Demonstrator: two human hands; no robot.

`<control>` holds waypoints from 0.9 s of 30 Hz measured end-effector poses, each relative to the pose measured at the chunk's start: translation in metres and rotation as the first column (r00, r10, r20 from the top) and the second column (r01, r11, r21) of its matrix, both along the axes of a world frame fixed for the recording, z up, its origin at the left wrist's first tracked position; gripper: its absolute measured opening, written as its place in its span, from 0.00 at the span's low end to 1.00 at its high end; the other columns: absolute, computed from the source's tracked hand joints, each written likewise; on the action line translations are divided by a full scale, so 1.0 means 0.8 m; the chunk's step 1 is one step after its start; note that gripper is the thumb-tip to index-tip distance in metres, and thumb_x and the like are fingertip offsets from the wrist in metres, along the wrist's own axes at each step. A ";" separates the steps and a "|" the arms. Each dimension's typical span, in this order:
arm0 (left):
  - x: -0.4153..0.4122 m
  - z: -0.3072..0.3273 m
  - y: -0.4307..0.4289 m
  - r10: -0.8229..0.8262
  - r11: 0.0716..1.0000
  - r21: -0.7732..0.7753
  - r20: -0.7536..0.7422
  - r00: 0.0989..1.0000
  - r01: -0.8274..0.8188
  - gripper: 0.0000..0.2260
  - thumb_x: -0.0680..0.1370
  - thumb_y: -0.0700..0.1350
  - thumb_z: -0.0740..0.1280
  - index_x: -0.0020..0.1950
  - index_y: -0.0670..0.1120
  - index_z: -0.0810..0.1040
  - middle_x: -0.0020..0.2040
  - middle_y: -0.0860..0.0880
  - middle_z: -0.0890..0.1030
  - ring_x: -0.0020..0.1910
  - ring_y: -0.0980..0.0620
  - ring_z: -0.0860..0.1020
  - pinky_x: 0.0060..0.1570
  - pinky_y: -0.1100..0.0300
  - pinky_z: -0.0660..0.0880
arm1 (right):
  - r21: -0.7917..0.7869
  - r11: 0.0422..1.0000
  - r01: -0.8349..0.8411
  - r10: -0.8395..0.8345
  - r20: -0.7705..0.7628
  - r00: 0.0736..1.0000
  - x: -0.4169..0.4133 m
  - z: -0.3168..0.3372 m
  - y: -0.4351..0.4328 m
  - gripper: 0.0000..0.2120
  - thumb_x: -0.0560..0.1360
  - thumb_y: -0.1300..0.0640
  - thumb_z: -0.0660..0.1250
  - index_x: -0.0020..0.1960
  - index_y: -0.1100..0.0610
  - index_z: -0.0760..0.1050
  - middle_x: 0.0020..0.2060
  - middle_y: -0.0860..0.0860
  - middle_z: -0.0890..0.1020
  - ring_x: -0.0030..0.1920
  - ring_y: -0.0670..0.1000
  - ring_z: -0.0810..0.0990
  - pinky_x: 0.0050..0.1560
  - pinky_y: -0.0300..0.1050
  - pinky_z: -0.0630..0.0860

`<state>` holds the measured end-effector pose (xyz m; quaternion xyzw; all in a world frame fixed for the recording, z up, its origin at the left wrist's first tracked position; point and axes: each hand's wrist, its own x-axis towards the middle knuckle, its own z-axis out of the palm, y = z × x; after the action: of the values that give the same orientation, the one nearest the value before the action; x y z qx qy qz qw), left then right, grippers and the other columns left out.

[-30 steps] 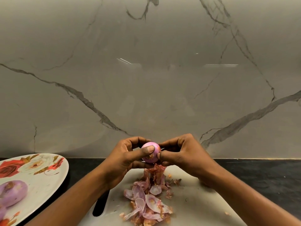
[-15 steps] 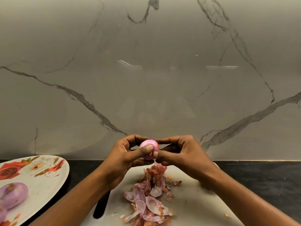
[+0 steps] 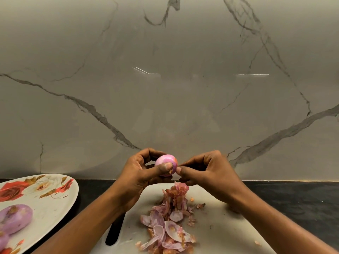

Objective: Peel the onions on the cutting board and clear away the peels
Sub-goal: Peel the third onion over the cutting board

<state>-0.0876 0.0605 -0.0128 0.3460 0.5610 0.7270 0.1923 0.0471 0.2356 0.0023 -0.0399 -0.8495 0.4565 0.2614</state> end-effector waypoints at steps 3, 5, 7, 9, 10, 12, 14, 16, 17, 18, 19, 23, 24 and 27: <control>0.001 -0.001 0.001 0.000 1.000 -0.006 -0.007 1.000 0.000 0.27 0.64 0.41 0.81 0.61 0.39 0.79 0.52 0.46 0.86 0.53 0.40 0.87 0.48 0.51 0.85 | 0.067 0.998 0.016 -0.015 -0.011 1.000 -0.001 -0.003 -0.001 0.04 0.77 0.57 0.77 0.51 0.55 0.89 0.39 0.49 0.89 0.40 0.50 0.89 0.46 0.50 0.88; 0.002 -0.002 0.001 0.001 1.000 -0.012 -0.012 1.000 -0.001 0.27 0.63 0.42 0.82 0.60 0.40 0.80 0.53 0.44 0.85 0.53 0.39 0.86 0.49 0.49 0.85 | 0.084 0.996 0.036 -0.033 -0.027 0.999 -0.001 -0.004 -0.002 0.03 0.78 0.59 0.76 0.49 0.55 0.89 0.37 0.48 0.89 0.39 0.49 0.89 0.46 0.49 0.88; 0.003 -0.002 0.001 0.005 1.000 -0.019 -0.015 1.000 -0.006 0.26 0.64 0.42 0.81 0.60 0.40 0.80 0.57 0.42 0.84 0.54 0.38 0.86 0.49 0.48 0.85 | 0.099 0.994 0.052 -0.048 -0.039 0.998 -0.001 -0.003 -0.003 0.04 0.77 0.60 0.76 0.46 0.55 0.89 0.36 0.48 0.88 0.38 0.49 0.88 0.45 0.47 0.87; 0.003 -0.002 0.001 -0.005 1.000 -0.020 -0.003 1.000 0.005 0.25 0.66 0.43 0.81 0.61 0.40 0.81 0.59 0.40 0.83 0.55 0.36 0.86 0.49 0.49 0.85 | 0.086 0.993 0.075 -0.070 -0.051 0.996 -0.001 -0.001 -0.002 0.04 0.77 0.61 0.75 0.45 0.56 0.88 0.35 0.49 0.88 0.37 0.49 0.88 0.44 0.46 0.87; 0.002 -0.002 0.001 -0.019 1.000 -0.019 0.005 1.000 0.019 0.24 0.68 0.43 0.82 0.61 0.40 0.81 0.60 0.39 0.82 0.55 0.36 0.86 0.49 0.49 0.85 | 0.069 0.994 0.085 -0.082 -0.054 0.995 -0.002 0.000 -0.001 0.04 0.77 0.61 0.76 0.44 0.57 0.88 0.35 0.50 0.88 0.37 0.49 0.88 0.44 0.46 0.87; 0.000 -0.003 0.001 -0.056 0.998 -0.014 0.026 0.998 0.057 0.22 0.72 0.43 0.82 0.62 0.40 0.81 0.61 0.37 0.83 0.57 0.34 0.85 0.51 0.49 0.85 | 0.033 0.994 0.103 -0.101 -0.056 0.993 -0.001 0.001 0.001 0.04 0.77 0.60 0.76 0.44 0.57 0.88 0.35 0.51 0.88 0.37 0.49 0.89 0.43 0.47 0.87; -0.002 -0.003 0.000 -0.101 0.995 0.011 0.064 0.993 0.101 0.21 0.73 0.44 0.77 0.64 0.39 0.81 0.61 0.35 0.83 0.57 0.32 0.84 0.53 0.48 0.85 | -0.006 0.993 0.118 -0.118 -0.054 0.992 -0.001 0.002 0.003 0.05 0.77 0.60 0.76 0.43 0.58 0.88 0.35 0.52 0.88 0.36 0.50 0.89 0.43 0.47 0.87; -0.003 -0.001 -0.001 -0.151 0.988 0.041 0.106 0.983 0.148 0.21 0.74 0.44 0.74 0.66 0.38 0.79 0.61 0.33 0.83 0.57 0.30 0.84 0.53 0.47 0.85 | -0.029 0.990 0.140 -0.142 -0.052 0.989 -0.001 0.002 0.005 0.05 0.77 0.60 0.76 0.42 0.58 0.87 0.35 0.53 0.88 0.36 0.50 0.89 0.42 0.46 0.87; -0.003 0.000 -0.002 -0.172 0.985 0.052 0.120 0.978 0.167 0.22 0.75 0.44 0.73 0.66 0.37 0.78 0.61 0.32 0.83 0.57 0.30 0.84 0.53 0.47 0.85 | -0.028 0.987 0.157 -0.158 -0.047 0.986 -0.001 0.003 0.007 0.06 0.77 0.60 0.76 0.41 0.58 0.87 0.34 0.52 0.88 0.36 0.50 0.89 0.42 0.46 0.87; -0.003 0.000 -0.002 -0.185 0.982 0.060 0.129 0.974 0.179 0.22 0.75 0.44 0.73 0.67 0.36 0.78 0.61 0.31 0.83 0.57 0.30 0.84 0.53 0.48 0.85 | -0.022 0.985 0.170 -0.171 -0.038 0.985 -0.001 0.003 0.009 0.06 0.77 0.59 0.77 0.41 0.58 0.87 0.34 0.52 0.88 0.36 0.50 0.88 0.42 0.46 0.87; -0.003 0.001 -0.003 -0.190 0.981 0.064 0.134 0.973 0.183 0.22 0.75 0.45 0.72 0.67 0.36 0.78 0.60 0.31 0.83 0.57 0.30 0.84 0.53 0.48 0.85 | -0.013 0.984 0.175 -0.175 -0.019 0.984 -0.001 0.004 0.010 0.06 0.77 0.59 0.77 0.41 0.58 0.87 0.34 0.52 0.88 0.35 0.50 0.88 0.41 0.46 0.87; -0.004 0.000 -0.002 -0.149 0.989 0.024 0.108 0.983 0.147 0.21 0.75 0.47 0.72 0.65 0.37 0.80 0.60 0.32 0.83 0.57 0.31 0.85 0.51 0.49 0.86 | 0.001 0.993 0.122 -0.122 0.080 0.989 -0.001 0.004 0.012 0.02 0.74 0.63 0.79 0.43 0.59 0.87 0.35 0.54 0.88 0.37 0.54 0.89 0.42 0.51 0.87; -0.005 0.000 -0.002 -0.128 0.992 0.004 0.094 0.987 0.128 0.21 0.75 0.47 0.73 0.65 0.38 0.81 0.59 0.33 0.84 0.57 0.32 0.85 0.49 0.49 0.86 | -0.016 0.995 0.103 -0.101 0.093 0.991 -0.001 0.004 0.012 0.03 0.73 0.65 0.79 0.44 0.60 0.87 0.36 0.55 0.88 0.38 0.55 0.89 0.43 0.52 0.88; -0.006 0.000 -0.002 -0.073 0.996 -0.042 0.051 0.996 0.075 0.20 0.73 0.49 0.75 0.62 0.41 0.83 0.58 0.36 0.85 0.56 0.35 0.85 0.47 0.51 0.85 | -0.133 0.990 0.038 -0.023 0.110 0.994 0.000 0.006 0.010 0.06 0.74 0.65 0.79 0.50 0.60 0.86 0.40 0.56 0.89 0.42 0.56 0.90 0.46 0.52 0.88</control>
<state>-0.0920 0.0587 -0.0130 0.3441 0.5587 0.7152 0.2405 0.0473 0.2433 0.0073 -0.0952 -0.8291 0.5058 0.2185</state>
